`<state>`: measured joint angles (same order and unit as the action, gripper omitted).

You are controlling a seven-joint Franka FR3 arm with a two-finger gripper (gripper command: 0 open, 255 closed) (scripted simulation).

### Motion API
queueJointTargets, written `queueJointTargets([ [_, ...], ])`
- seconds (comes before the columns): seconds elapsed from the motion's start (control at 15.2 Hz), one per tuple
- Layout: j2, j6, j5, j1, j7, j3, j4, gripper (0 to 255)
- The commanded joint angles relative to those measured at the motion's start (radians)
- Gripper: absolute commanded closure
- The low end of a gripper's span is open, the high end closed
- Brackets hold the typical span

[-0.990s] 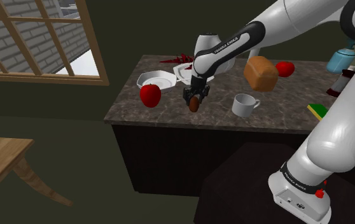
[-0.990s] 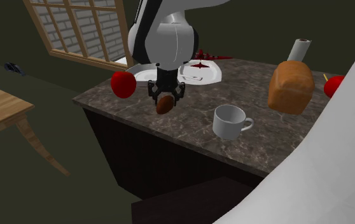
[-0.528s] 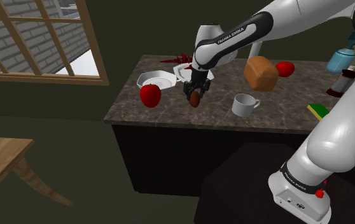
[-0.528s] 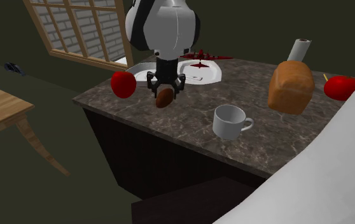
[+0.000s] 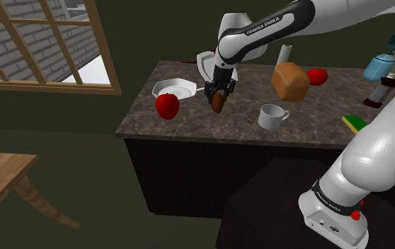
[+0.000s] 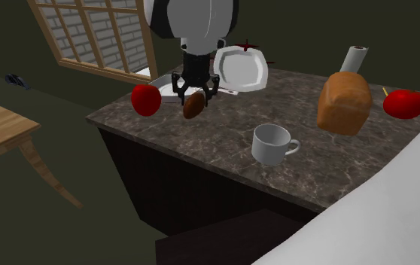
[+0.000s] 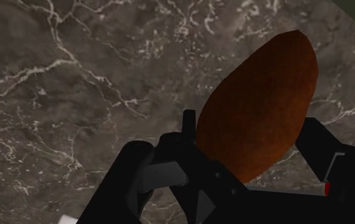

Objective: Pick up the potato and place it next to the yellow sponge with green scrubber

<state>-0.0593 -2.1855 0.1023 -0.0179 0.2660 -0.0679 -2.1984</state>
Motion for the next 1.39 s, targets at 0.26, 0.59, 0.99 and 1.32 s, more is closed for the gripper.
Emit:
queueJointTargets([
  [0.26,-0.030,0.080,-0.003,0.001,0.005,0.002,0.049,255],
  [0.59,-0.067,0.125,-0.003,0.011,-0.013,0.014,0.056,255],
  [0.99,-0.187,0.132,-0.012,0.068,-0.143,0.092,-0.068,255],
  [1.32,-0.266,0.147,-0.037,0.120,-0.253,0.166,-0.141,255],
])
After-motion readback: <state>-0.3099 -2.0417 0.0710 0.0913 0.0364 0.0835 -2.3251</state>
